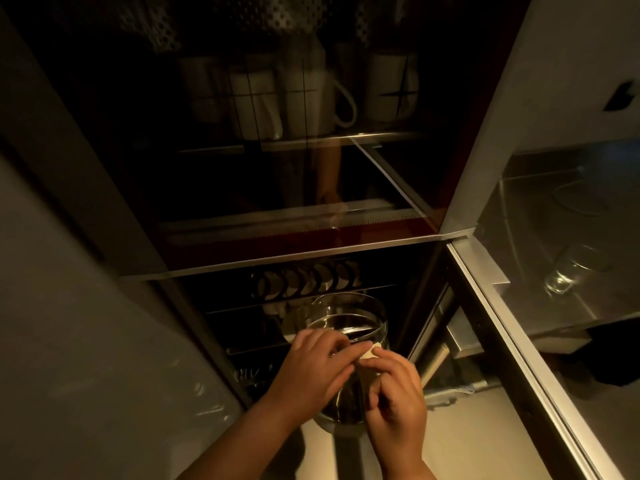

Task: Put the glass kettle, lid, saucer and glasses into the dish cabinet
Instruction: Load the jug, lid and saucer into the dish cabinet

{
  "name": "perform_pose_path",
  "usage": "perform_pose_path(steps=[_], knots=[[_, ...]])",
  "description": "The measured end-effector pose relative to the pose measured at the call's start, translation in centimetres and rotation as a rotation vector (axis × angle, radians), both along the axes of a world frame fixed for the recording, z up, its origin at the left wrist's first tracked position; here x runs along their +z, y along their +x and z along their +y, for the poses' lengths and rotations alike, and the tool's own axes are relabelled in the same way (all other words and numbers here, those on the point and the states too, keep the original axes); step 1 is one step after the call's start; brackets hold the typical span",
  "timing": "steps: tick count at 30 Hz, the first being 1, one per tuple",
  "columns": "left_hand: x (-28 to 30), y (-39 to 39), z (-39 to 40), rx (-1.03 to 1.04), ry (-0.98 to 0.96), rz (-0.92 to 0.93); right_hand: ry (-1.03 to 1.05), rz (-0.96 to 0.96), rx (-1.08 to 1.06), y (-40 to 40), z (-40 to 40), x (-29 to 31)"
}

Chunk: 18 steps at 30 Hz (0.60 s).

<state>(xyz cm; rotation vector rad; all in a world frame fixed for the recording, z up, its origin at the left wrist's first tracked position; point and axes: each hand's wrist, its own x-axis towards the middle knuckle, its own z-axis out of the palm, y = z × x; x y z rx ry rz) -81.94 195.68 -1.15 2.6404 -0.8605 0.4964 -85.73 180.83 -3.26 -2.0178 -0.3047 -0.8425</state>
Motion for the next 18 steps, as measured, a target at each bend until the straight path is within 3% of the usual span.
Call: perform_pose_path(steps=[12,18], knots=[[1.3,0.4,-1.6,0.065,-0.065,-0.056,0.028,-0.048,-0.086,0.4,1.2,0.8],[0.8,0.9,-1.0,0.058,-0.035,-0.143,0.123,0.08,-0.092,0.1,1.6,0.3]])
